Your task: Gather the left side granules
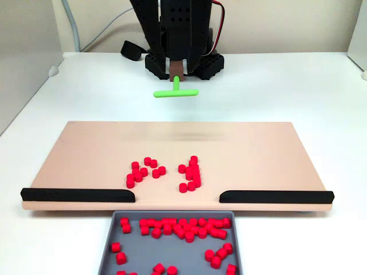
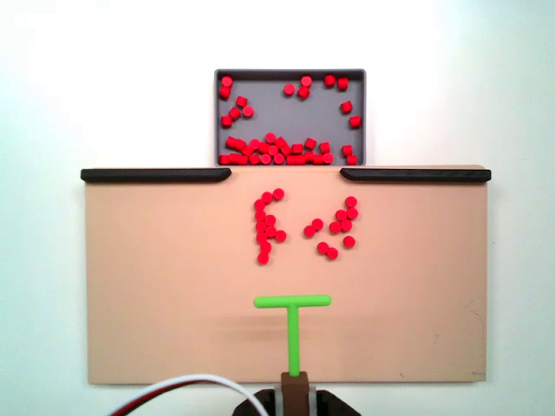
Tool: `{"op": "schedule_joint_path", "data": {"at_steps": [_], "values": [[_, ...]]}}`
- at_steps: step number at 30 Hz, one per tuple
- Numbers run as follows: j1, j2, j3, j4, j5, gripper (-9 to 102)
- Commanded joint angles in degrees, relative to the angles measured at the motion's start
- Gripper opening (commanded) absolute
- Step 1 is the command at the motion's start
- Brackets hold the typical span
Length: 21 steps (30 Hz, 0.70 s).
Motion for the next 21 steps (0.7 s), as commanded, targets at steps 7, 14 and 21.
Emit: {"op": "schedule_joint_path", "data": {"at_steps": [7,14,21], "values": [[1.2,0.4,-0.4,-0.1,0.4,0],[0.1,-1.1,-0.4,-0.1,4.4,0],[-0.9,-0.5,-0.4,0.0,4.8,0]]}}
